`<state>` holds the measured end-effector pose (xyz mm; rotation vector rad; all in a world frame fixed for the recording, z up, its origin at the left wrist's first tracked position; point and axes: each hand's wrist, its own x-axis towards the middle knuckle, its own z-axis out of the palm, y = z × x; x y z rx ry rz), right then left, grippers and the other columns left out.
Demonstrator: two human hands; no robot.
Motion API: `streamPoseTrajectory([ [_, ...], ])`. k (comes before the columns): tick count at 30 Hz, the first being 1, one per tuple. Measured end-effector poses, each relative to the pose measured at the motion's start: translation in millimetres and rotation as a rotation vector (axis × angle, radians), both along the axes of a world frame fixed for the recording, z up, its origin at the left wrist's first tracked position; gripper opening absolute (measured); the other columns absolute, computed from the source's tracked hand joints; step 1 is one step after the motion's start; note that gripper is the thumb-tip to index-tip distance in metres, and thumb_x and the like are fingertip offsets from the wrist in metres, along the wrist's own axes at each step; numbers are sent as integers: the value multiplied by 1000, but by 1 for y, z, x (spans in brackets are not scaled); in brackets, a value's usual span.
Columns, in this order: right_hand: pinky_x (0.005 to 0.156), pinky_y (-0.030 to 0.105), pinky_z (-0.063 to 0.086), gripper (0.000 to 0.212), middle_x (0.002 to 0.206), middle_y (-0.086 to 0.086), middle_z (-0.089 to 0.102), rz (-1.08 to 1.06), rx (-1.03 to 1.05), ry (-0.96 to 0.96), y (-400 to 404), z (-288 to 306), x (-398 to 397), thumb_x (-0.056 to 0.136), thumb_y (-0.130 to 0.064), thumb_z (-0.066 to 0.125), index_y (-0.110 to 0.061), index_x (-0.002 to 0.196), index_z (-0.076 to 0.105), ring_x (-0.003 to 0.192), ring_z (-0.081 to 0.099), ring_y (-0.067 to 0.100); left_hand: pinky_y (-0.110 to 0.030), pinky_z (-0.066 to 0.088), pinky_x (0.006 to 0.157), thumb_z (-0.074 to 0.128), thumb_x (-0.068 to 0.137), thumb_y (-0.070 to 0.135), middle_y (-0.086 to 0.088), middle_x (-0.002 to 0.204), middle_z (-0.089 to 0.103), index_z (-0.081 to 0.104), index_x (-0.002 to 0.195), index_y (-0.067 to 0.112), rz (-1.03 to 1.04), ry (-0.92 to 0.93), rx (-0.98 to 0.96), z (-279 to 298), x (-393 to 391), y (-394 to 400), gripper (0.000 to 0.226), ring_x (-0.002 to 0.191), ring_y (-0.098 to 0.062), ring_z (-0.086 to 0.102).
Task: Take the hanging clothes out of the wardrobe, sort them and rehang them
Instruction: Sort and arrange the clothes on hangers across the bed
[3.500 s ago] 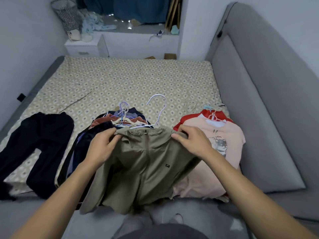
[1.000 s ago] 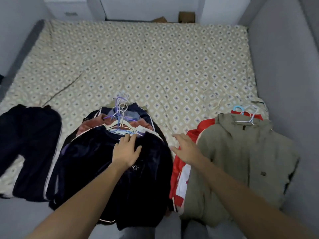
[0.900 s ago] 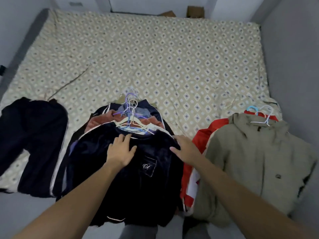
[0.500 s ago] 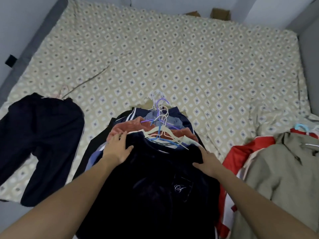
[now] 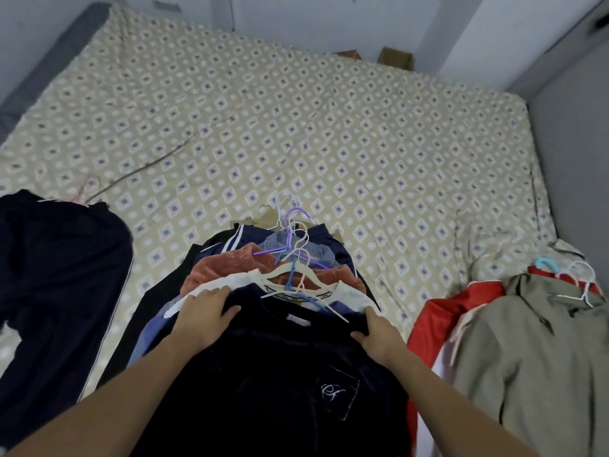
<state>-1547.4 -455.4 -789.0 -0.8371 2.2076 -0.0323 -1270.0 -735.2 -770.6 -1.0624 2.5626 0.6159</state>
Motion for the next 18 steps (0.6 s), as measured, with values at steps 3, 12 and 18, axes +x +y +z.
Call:
streamPoseTrajectory([
  [3, 86, 42, 48, 31, 118, 4, 65, 13, -68, -18, 7, 15, 10, 97, -38, 66, -22, 111, 44, 108, 62, 28, -39, 48, 86, 59, 98, 50, 0, 113, 72, 62, 113, 25, -1, 42, 41, 22, 7, 11, 30, 106, -24, 66],
  [12, 79, 33, 47, 25, 108, -10, 50, 75, -430, 139, 72, 114, 31, 93, -33, 72, -28, 113, 58, 102, 51, 13, -36, 52, 90, 47, 101, 63, 10, 119, 72, 65, 120, 27, 65, 252, 85, 128, 34, 89, 45, 112, -16, 66],
  [18, 77, 43, 53, 31, 99, -4, 74, 82, -482, 80, 122, 186, 37, 90, -54, 61, -27, 107, 65, 97, 68, 23, -40, 50, 87, 59, 101, 49, 3, 112, 74, 71, 112, 17, 169, 378, -39, 225, 61, 183, 35, 106, -23, 67],
])
